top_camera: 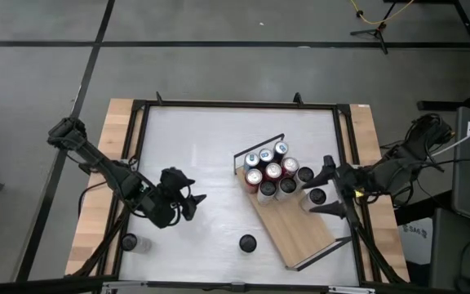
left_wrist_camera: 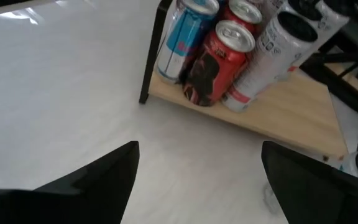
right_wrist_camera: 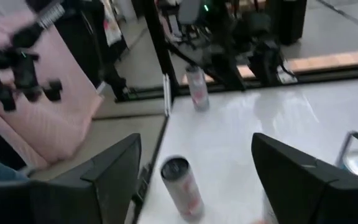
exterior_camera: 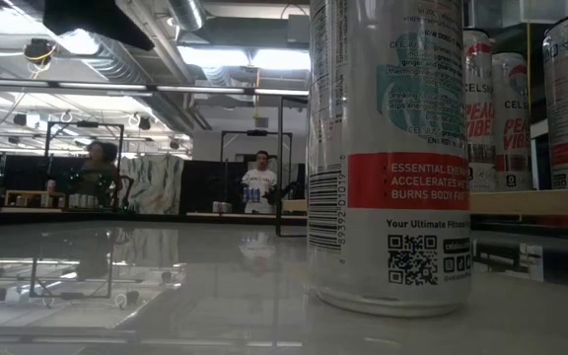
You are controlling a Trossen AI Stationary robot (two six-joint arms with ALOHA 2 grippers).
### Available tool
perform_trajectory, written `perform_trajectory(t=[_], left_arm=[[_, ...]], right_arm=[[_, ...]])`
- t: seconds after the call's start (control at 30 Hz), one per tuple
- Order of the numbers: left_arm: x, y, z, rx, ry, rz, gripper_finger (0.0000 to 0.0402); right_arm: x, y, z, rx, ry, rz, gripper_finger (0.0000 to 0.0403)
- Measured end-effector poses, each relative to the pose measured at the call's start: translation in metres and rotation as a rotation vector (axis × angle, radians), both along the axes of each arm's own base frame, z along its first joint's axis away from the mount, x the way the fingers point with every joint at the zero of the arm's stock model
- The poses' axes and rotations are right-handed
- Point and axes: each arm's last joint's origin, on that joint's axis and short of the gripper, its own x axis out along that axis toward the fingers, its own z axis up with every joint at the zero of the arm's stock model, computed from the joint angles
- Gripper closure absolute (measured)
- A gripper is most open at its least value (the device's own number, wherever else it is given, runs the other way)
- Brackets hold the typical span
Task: Place canned beverage on shelf
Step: Put the white pink soda can on the shelf aligned with the other white pink soda cans
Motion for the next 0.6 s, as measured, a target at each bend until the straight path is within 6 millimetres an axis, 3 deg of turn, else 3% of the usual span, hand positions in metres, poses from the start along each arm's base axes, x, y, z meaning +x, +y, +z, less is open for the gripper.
perform_trajectory(t=[0.27,0.6], left_arm=[[0.014,0.004,0.007,0.055,-0.008,-0.13,0.0069],[0.029,0.0,0.018,0.197,-0.058,-0.348,0.0069]], right_arm=[[0.032,0.022,0.005,0.087,-0.141,-0.103,0.0107],[0.082,0.063,-0.025,0.193,-0.127,-0.127,0.0107]])
